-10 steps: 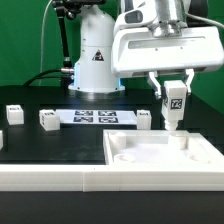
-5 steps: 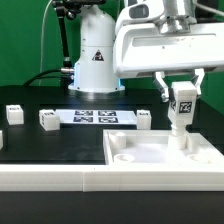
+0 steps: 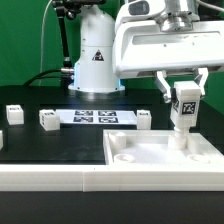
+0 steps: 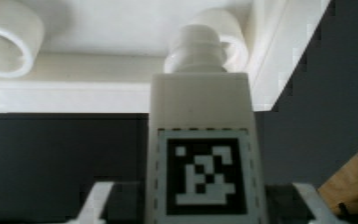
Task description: Assemble one leg
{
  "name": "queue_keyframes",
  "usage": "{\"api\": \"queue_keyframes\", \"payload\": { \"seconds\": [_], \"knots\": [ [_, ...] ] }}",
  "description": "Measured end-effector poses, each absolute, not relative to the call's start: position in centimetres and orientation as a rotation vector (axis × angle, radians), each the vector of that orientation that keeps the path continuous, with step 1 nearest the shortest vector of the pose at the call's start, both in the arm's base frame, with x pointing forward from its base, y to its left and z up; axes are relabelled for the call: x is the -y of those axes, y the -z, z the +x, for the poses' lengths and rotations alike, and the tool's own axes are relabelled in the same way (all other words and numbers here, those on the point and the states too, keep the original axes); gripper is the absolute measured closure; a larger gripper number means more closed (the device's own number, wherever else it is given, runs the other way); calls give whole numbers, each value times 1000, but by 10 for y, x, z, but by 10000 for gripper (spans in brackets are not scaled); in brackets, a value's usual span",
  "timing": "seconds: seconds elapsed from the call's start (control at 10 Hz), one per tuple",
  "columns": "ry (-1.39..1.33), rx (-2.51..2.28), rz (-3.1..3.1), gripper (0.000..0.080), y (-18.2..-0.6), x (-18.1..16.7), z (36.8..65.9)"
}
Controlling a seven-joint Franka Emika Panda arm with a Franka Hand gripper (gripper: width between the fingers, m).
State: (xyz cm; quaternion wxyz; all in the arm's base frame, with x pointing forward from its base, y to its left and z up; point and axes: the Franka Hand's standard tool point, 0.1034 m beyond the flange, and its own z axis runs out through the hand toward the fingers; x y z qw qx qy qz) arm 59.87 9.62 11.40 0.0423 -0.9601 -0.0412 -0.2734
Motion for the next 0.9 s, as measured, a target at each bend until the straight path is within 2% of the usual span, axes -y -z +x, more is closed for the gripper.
{"api": "queue_keyframes", "payload": {
  "seconds": [0.1,0.2,0.3,0.4,0.9],
  "knots": [
    [922,132,-2920,508,-107,-99,596],
    [908,144,-2922,508,-95,-105,591],
    [861,156,-2928,508,-91,-111,594],
    [881,157,-2920,508,-94,-114,602],
    [895,155,-2915,508,-93,-115,605]
  ]
}}
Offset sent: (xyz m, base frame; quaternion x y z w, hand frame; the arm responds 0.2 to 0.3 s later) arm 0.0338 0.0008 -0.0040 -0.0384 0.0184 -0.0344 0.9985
